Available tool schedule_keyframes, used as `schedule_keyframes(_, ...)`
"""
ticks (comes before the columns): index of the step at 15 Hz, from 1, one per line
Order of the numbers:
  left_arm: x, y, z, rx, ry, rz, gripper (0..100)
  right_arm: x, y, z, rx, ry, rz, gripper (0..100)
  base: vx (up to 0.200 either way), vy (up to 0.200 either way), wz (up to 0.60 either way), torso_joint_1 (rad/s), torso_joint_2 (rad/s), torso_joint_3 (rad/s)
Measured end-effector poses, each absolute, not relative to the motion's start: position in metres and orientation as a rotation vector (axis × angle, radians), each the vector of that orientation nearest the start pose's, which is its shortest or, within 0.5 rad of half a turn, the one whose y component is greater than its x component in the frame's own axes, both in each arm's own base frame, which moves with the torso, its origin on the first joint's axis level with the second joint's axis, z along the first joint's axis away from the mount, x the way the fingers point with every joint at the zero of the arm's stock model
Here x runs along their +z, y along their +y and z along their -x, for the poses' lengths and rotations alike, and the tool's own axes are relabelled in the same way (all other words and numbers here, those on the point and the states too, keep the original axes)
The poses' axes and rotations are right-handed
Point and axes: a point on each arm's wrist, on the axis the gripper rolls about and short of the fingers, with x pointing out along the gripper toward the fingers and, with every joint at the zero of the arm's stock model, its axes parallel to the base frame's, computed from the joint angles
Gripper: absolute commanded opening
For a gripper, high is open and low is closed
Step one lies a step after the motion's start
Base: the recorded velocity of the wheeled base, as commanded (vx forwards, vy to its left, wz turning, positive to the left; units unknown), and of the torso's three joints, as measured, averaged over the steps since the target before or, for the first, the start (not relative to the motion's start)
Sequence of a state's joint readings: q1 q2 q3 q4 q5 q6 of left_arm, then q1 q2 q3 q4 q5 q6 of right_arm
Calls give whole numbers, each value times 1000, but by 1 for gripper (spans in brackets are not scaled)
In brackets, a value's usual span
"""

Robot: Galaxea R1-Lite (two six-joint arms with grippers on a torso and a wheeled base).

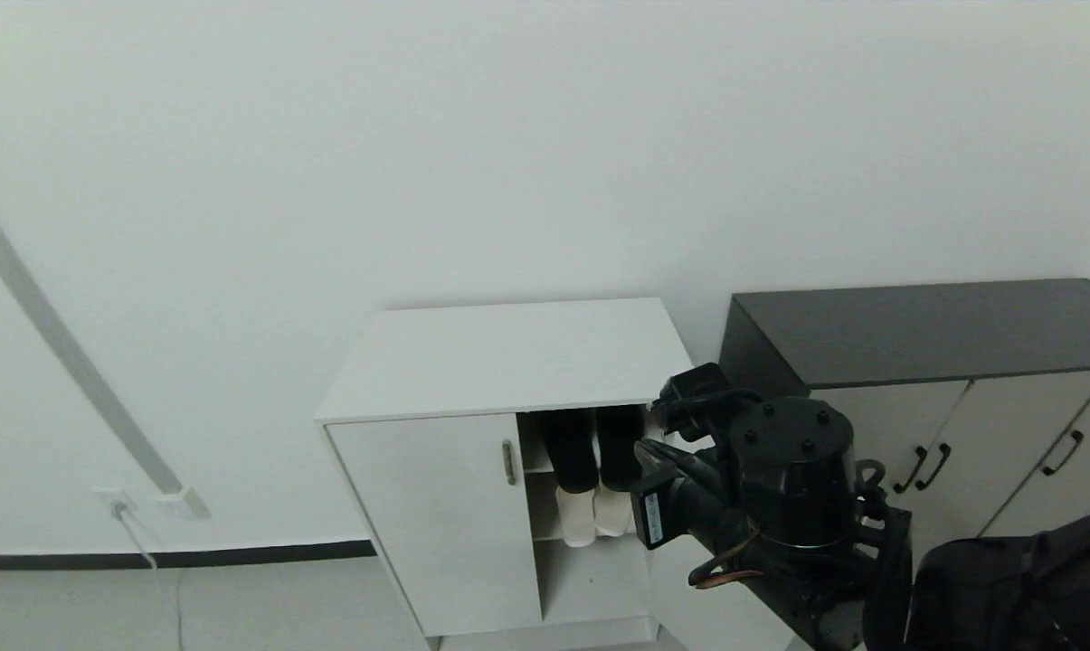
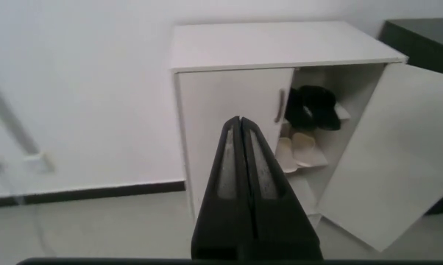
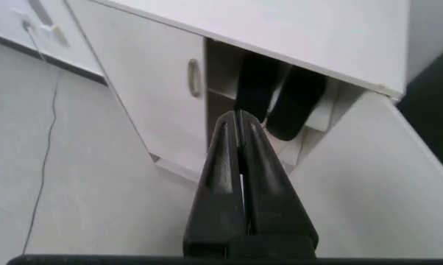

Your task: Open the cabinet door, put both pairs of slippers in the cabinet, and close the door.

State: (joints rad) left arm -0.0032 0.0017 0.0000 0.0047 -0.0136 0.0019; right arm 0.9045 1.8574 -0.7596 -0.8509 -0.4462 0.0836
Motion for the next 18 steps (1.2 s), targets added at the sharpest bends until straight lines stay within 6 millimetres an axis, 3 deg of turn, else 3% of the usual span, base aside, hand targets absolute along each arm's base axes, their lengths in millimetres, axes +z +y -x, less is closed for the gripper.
schedule_keyframes(9,75,0,23,-15,6,-2,0,140,250,-215,437,214,88,0,0,0,-67,2,0,0)
schedule_keyframes(18,75,0,23,-17,6,-2,0,140,248,-222,416,182,97,0,-178,0,0,2,2,1)
